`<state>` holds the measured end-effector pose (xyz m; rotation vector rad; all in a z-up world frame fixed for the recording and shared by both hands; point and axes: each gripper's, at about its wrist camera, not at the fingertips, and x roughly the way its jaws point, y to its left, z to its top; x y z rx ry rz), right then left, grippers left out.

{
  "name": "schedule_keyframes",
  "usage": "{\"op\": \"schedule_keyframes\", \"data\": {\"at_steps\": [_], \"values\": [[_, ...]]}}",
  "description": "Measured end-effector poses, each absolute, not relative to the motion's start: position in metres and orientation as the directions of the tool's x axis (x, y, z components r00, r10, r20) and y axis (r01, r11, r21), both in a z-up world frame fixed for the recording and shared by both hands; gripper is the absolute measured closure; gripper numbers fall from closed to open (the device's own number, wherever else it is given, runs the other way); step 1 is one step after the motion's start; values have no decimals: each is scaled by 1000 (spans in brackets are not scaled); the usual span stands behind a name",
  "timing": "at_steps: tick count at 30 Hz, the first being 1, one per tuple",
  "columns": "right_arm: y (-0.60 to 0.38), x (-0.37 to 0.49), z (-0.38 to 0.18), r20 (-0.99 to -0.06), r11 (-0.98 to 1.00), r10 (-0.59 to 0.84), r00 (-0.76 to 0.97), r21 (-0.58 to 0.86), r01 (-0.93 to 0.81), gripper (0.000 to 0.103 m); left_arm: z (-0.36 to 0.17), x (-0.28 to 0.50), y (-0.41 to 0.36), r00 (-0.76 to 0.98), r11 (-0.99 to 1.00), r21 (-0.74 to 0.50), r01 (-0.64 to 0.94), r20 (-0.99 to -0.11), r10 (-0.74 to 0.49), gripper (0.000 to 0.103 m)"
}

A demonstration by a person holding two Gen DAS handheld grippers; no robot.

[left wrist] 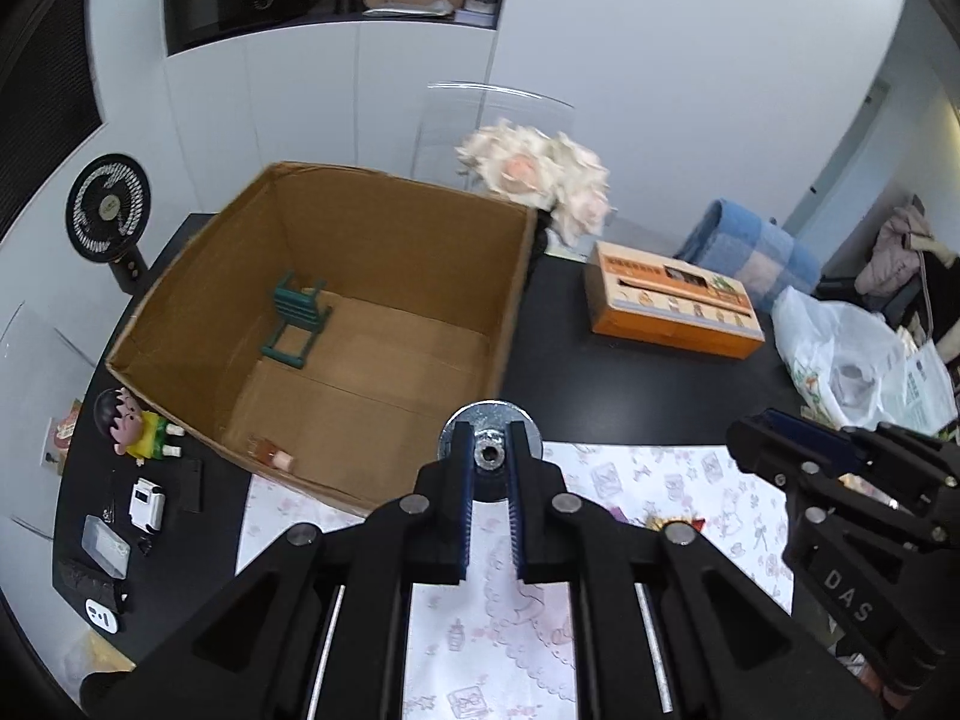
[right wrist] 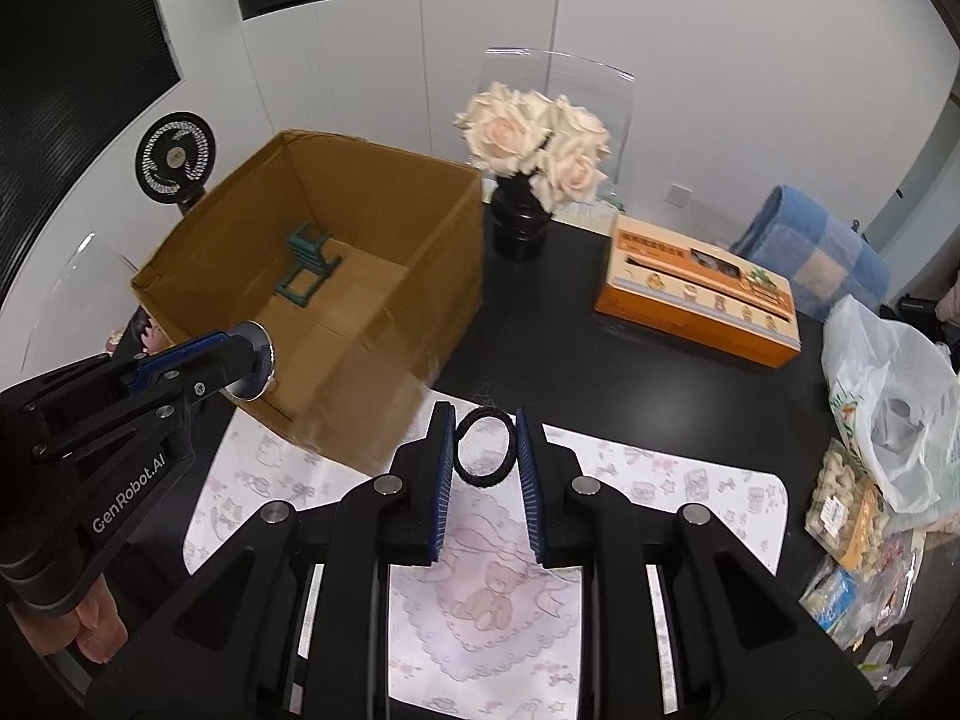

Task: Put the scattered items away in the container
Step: 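Carry the metal hook and black hair tie over the cardboard box with both tools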

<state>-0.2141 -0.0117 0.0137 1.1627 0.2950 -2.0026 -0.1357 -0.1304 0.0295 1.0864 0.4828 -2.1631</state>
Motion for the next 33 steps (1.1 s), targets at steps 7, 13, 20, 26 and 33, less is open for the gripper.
{"op": "schedule_keyframes", "data": {"at_steps": [7,13,20,26,33], "values": [[-71,-206,18,-808,-624,-540,-236,196,757,81,33,-119,-180,-428,-681,-48,731,-809,-402,93],[-120,-202,13,-804,-604,-554,-218,207,769,81,27,-108,-228,-442,-666,-72,743,-799,-407,93],[-161,-205,2,-811,-611,-549,-204,222,760,81,7,-100,-266,-405,-646,-51,762,-816,-413,93],[-182,-210,-15,-839,-618,-516,-173,225,753,82,-10,-95,-288,-364,-620,-46,783,-842,-398,93],[-196,-213,-32,-858,-612,-489,-156,210,762,81,-22,-99,-301,-340,-603,-45,796,-858,-385,93]]}}
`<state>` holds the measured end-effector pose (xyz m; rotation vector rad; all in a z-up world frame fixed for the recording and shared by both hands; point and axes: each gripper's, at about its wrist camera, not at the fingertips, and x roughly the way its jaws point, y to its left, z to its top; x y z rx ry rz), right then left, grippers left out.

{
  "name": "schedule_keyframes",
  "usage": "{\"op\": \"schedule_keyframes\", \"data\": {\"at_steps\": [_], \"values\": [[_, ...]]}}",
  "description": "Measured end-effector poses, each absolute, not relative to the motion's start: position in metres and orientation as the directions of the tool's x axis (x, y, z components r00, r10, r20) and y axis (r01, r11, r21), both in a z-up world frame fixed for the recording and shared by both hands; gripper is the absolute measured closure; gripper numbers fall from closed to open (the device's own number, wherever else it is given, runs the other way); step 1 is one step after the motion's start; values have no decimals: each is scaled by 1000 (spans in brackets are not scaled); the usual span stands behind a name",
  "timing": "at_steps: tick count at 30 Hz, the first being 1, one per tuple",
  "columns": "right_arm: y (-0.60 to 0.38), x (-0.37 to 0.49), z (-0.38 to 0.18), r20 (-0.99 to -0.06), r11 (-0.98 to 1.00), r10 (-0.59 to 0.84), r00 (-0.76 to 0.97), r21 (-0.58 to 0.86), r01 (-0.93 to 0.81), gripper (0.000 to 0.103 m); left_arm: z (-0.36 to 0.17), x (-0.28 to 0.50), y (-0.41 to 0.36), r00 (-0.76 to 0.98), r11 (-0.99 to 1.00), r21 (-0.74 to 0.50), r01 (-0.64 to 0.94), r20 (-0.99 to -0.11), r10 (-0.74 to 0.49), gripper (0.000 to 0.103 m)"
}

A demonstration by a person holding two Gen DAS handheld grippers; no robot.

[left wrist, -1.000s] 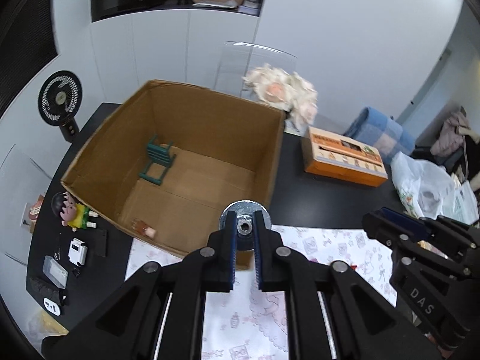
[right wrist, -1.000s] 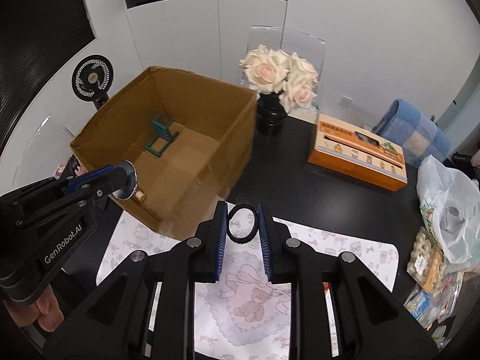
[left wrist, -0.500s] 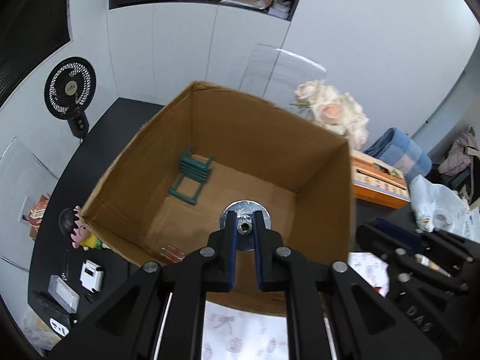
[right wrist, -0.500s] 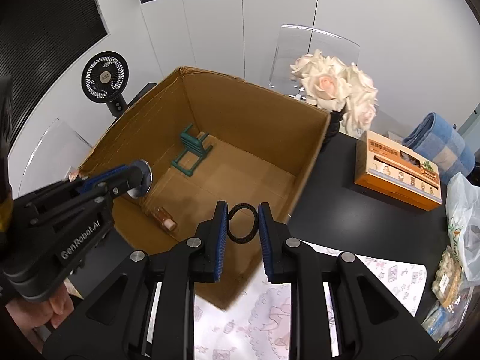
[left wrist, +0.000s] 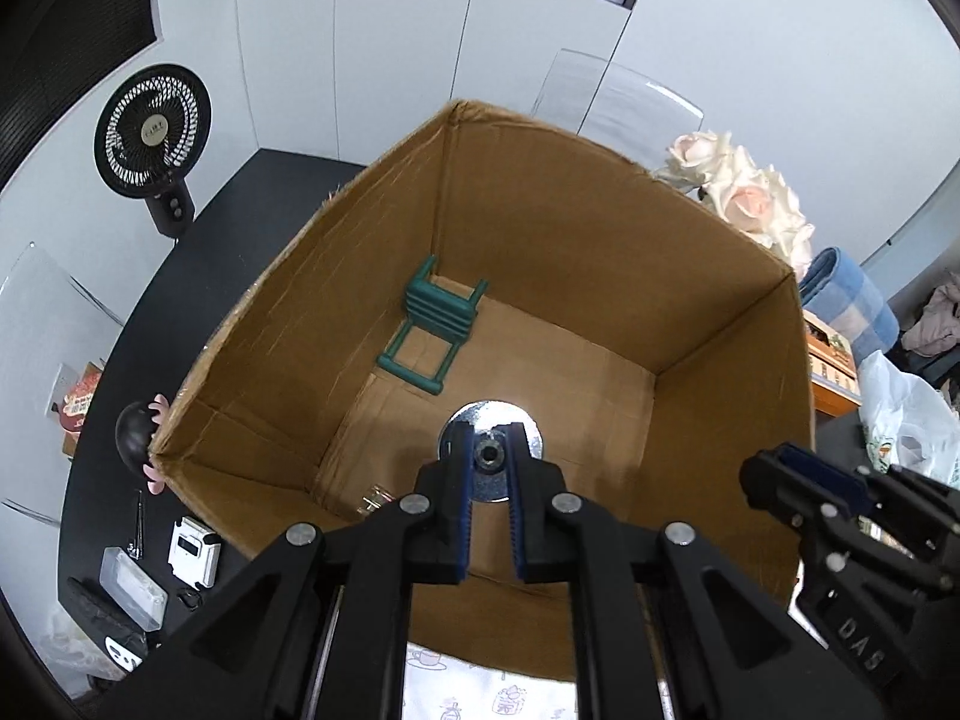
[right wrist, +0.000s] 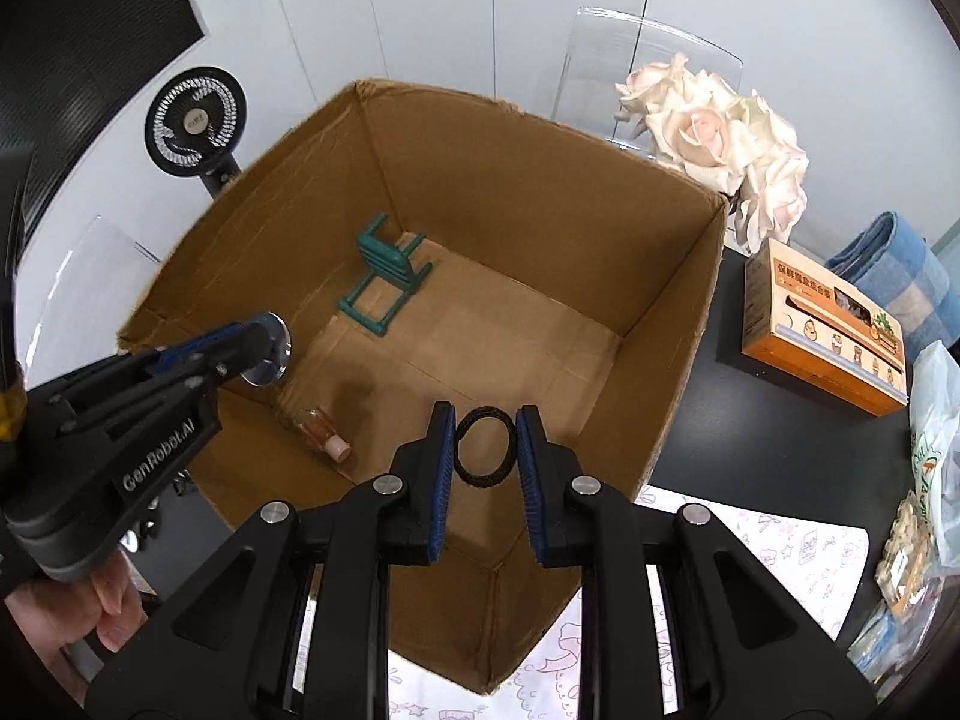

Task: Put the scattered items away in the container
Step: 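Open both tools to drop the hook and hair tie into the box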

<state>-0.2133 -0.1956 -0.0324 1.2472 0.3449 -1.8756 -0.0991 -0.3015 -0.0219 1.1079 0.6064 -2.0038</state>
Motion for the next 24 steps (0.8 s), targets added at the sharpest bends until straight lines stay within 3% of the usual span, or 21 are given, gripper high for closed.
{"op": "schedule_keyframes", "data": {"at_steps": [14,16,17,18,19,21,24], "values": [[-201,-211,-45,-869,-601,-485,-100,248,760,79,-20,-104,-300,-326,-623,-6,782,-856,-402,93],[-200,-209,-45,-864,-590,-495,-87,261,764,67,-19,-104,-299,-330,-626,-8,780,-855,-400,92],[-200,-208,-45,-862,-584,-501,-80,269,766,53,-18,-104,-298,-329,-629,-1,777,-853,-405,91],[-199,-207,-45,-857,-576,-511,-72,280,768,15,-17,-104,-297,-327,-633,8,774,-851,-411,79],[-198,-205,-44,-851,-568,-521,-63,291,770,0,-16,-103,-296,-327,-633,14,774,-847,-419,69],[-196,-202,-43,-847,-563,-527,-75,282,777,0,-13,-100,-294,-331,-629,19,777,-838,-433,15],[-193,-196,-43,-850,-558,-520,-84,263,787,0,-9,-95,-292,-333,-626,20,780,-833,-442,11]]}}
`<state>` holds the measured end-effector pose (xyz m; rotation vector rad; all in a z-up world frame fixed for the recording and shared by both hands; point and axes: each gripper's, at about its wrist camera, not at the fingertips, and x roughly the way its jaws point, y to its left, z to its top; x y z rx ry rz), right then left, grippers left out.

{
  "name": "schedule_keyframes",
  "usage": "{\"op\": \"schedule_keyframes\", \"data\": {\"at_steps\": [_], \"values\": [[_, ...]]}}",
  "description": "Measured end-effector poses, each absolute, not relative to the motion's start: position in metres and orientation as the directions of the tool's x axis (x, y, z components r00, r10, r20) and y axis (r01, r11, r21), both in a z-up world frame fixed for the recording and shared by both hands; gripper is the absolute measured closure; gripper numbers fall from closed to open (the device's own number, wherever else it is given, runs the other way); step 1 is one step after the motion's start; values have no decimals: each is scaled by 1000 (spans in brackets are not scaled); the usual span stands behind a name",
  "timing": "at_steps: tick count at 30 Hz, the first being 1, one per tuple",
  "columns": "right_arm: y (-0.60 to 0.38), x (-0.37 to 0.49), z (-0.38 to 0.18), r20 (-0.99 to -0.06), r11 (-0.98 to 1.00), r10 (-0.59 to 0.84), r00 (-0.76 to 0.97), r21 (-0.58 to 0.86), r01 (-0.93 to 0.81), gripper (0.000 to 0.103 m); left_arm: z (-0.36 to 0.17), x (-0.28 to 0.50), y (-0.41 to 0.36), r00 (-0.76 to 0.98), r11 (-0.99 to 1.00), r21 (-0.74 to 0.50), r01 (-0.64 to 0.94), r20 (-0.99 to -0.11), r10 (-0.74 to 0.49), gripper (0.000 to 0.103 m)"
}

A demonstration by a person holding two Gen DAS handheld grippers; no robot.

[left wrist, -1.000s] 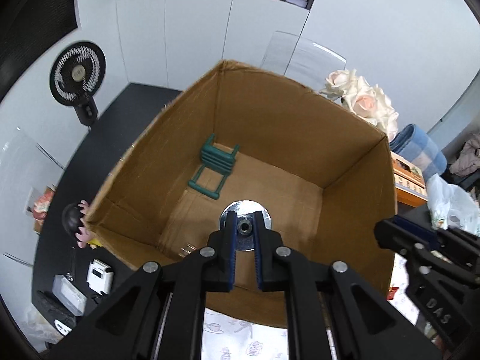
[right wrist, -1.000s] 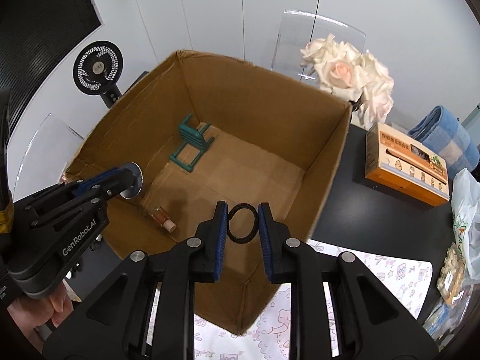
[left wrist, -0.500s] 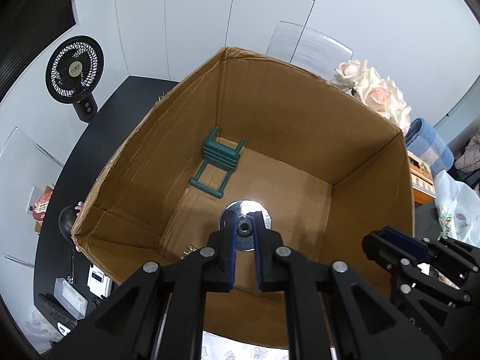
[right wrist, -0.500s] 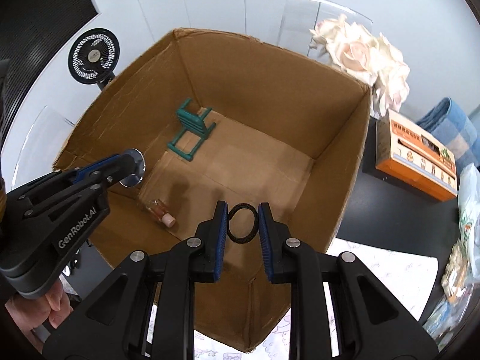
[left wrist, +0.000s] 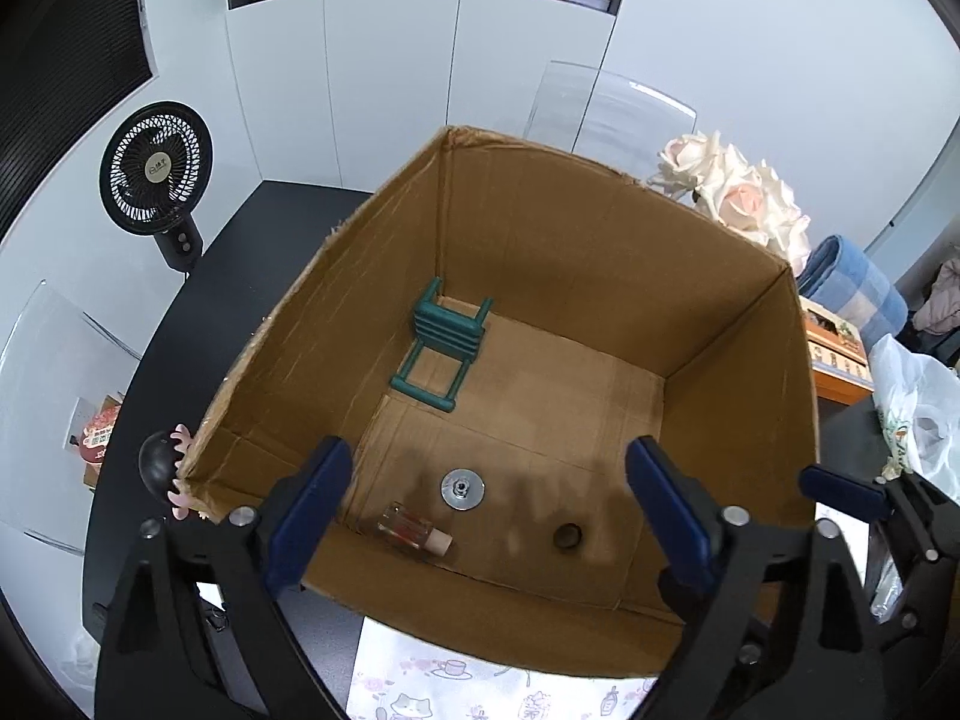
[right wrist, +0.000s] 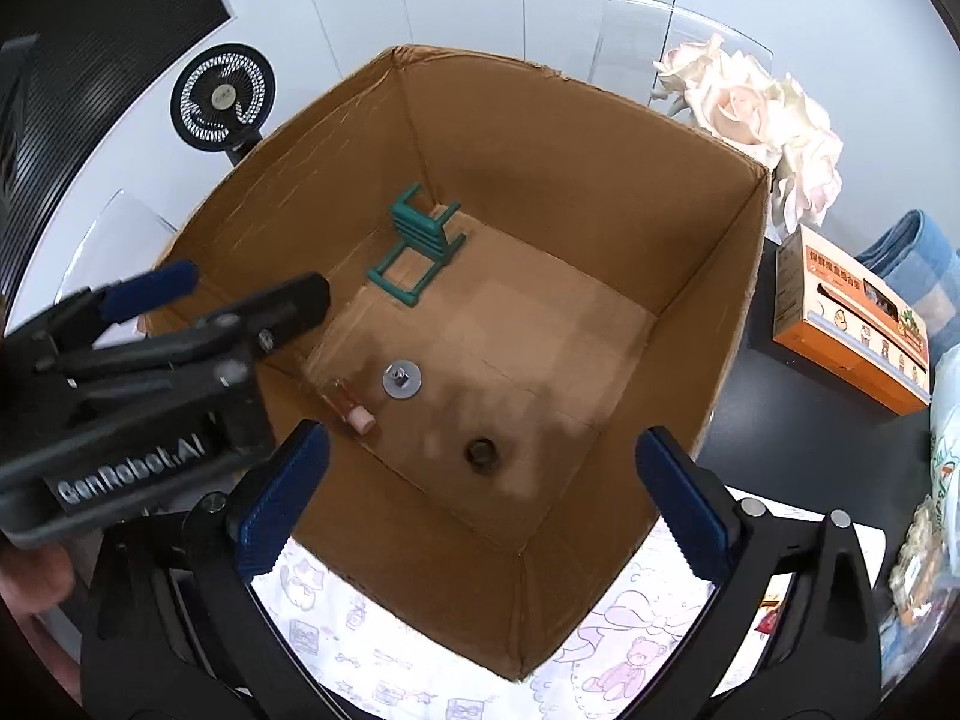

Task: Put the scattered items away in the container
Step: 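Open both tools to drop the hook and hair tie into the box, then move both tools back over the mat toward the remaining items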

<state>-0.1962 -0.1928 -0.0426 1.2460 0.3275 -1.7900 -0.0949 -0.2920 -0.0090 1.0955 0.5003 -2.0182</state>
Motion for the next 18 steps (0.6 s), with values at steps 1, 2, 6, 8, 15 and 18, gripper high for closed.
{"op": "schedule_keyframes", "data": {"at_steps": [1,2,6,8,15,18], "values": [[-191,-195,-43,-848,-556,-524,-82,268,787,0,-8,-94,-291,-330,-624,24,781,-832,-445,11],[-190,-195,-42,-846,-555,-528,-80,272,786,0,-7,-92,-290,-332,-626,24,779,-832,-445,11],[-179,-193,-37,-831,-541,-551,-73,289,790,0,-3,-89,-285,-328,-628,33,777,-831,-449,10],[-170,-192,-32,-823,-537,-562,-75,295,790,0,2,-86,-280,-336,-627,28,779,-824,-455,10],[-99,-201,-21,-808,-560,-577,-116,289,776,0,15,-98,-241,-382,-644,16,765,-794,-474,10],[-61,-208,-24,-805,-582,-576,-140,284,762,0,16,-114,-212,-405,-672,29,740,-778,-480,10]]}}
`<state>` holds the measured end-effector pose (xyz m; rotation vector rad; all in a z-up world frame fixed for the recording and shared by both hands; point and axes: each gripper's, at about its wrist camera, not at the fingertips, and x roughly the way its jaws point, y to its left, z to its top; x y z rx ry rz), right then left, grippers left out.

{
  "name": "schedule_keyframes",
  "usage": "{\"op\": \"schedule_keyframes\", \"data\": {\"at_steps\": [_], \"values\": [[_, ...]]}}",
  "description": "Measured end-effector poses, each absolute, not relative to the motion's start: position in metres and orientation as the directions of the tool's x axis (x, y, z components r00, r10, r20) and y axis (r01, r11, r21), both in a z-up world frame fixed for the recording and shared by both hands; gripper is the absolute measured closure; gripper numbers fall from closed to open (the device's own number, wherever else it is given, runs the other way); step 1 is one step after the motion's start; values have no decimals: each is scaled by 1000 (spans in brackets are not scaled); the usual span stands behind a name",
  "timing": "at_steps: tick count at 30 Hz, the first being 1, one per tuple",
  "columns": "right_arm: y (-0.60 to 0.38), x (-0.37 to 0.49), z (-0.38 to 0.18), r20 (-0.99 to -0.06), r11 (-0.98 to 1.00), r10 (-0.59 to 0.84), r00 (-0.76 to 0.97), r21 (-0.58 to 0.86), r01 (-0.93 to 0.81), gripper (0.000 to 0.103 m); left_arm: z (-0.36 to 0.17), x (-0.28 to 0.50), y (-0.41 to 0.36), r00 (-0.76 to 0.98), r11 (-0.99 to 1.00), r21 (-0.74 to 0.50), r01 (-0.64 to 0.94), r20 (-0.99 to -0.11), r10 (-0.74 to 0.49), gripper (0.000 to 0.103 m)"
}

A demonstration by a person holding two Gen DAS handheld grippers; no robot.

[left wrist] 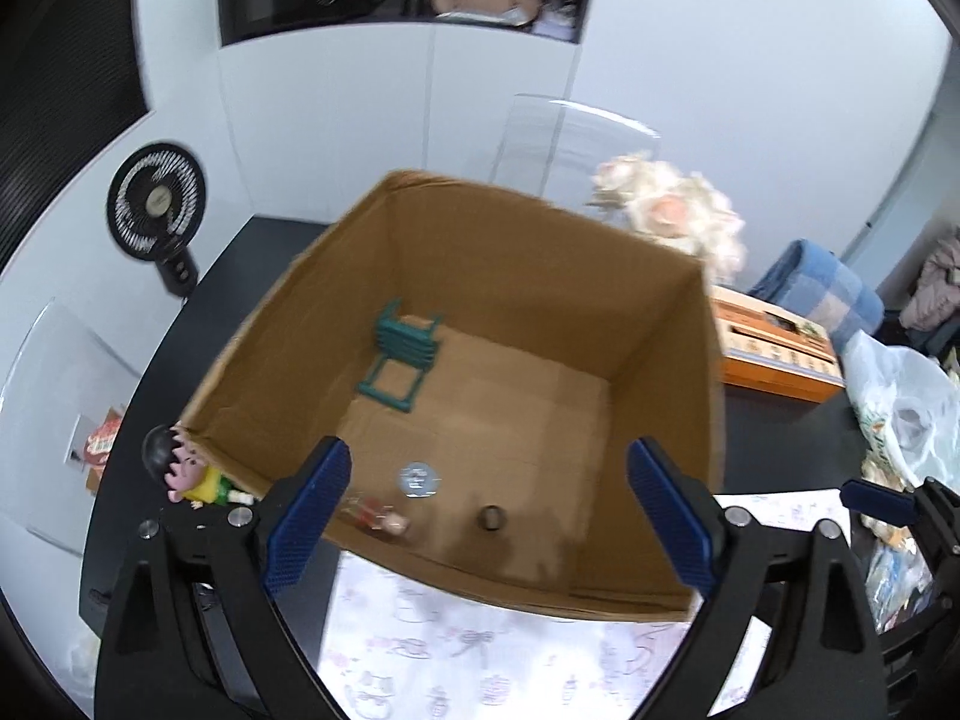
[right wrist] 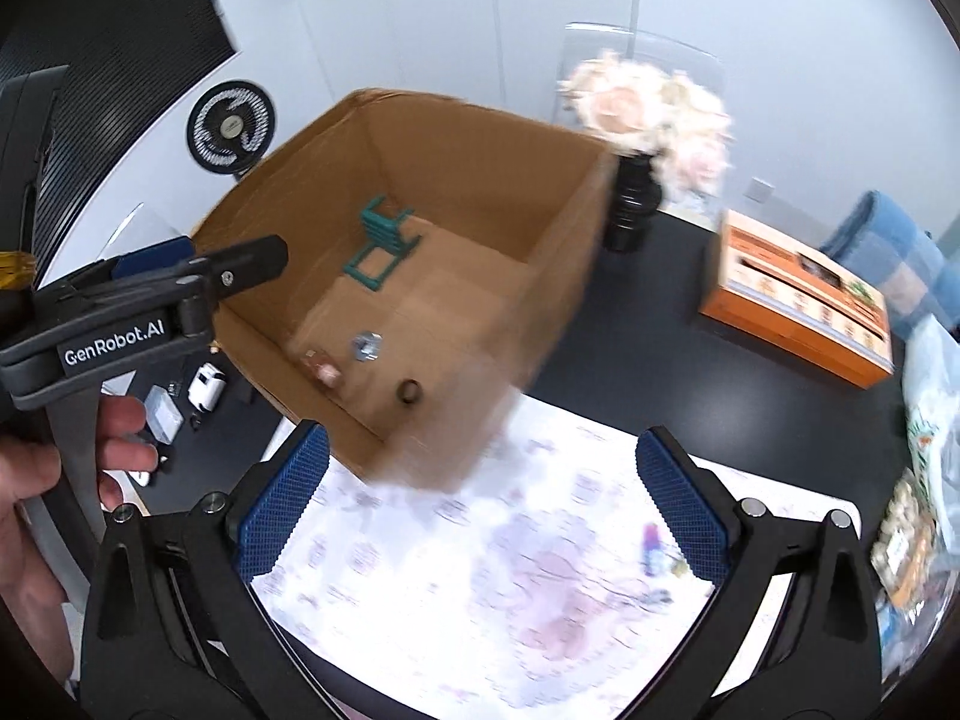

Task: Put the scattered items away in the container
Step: 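Move both tools back over the mat toward the remaining items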

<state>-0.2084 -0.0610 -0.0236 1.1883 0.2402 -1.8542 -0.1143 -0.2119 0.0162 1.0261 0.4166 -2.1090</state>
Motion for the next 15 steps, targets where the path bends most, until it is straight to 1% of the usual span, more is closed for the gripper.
{"op": "schedule_keyframes", "data": {"at_steps": [4,10,15], "values": [[-12,-222,-37,-808,-618,-569,-156,294,729,0,10,-141,-174,-431,-707,36,706,-771,-469,10],[63,-244,-69,-829,-687,-532,-176,300,662,0,-1,-189,-108,-477,-780,38,625,-772,-419,10],[116,-258,-103,-856,-740,-486,-178,295,604,0,-24,-221,-62,-488,-815,28,579,-789,-373,10]]}}
